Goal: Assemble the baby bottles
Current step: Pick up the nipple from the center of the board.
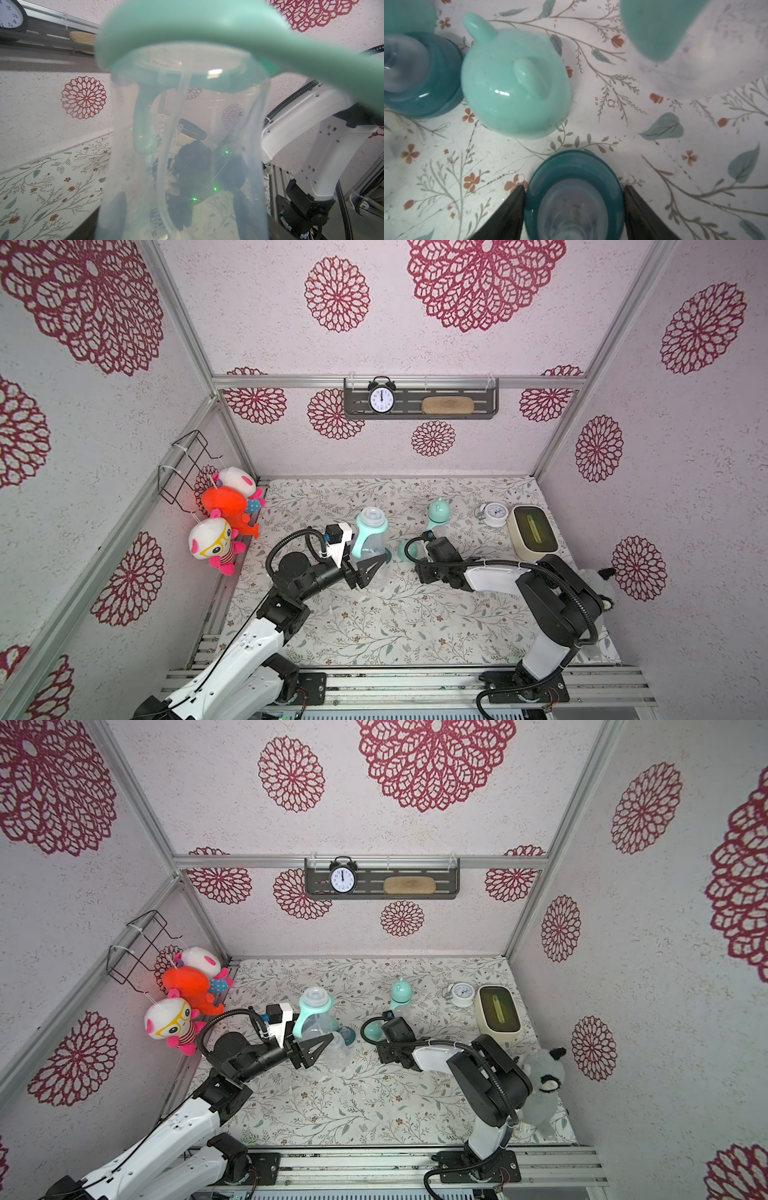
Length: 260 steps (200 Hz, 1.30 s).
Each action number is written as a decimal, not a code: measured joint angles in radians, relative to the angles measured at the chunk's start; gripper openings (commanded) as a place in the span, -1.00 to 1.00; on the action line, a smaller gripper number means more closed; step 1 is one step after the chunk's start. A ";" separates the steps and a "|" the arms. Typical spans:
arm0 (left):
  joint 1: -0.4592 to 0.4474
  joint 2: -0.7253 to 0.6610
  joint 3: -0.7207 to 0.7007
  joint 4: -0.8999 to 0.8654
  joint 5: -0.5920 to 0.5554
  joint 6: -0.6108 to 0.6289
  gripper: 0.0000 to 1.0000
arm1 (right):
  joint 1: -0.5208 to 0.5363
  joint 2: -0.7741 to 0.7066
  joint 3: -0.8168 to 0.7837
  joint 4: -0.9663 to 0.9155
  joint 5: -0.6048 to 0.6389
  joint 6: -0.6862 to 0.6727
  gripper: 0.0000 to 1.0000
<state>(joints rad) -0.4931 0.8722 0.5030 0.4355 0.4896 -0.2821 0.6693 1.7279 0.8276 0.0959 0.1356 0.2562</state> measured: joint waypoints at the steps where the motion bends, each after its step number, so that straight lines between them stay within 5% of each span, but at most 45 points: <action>1: 0.000 0.000 0.000 0.000 0.000 0.000 -1.00 | 0.000 0.000 0.000 -0.001 0.000 0.000 0.29; 78: -0.023 0.032 0.000 -0.002 -0.002 0.008 -1.00 | 0.022 -0.083 0.000 -0.175 -0.070 -0.002 0.31; 135: -0.031 0.032 0.000 -0.003 -0.006 0.019 -1.00 | 0.084 -0.082 0.014 -0.273 -0.061 -0.002 0.52; 260: -0.037 0.019 0.000 -0.019 -0.024 0.028 -1.00 | 0.089 -0.021 0.120 -0.412 -0.061 -0.011 0.61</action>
<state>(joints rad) -0.5301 0.8913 0.5030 0.4160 0.4660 -0.2543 0.7582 1.7069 0.9474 -0.3164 0.0742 0.2447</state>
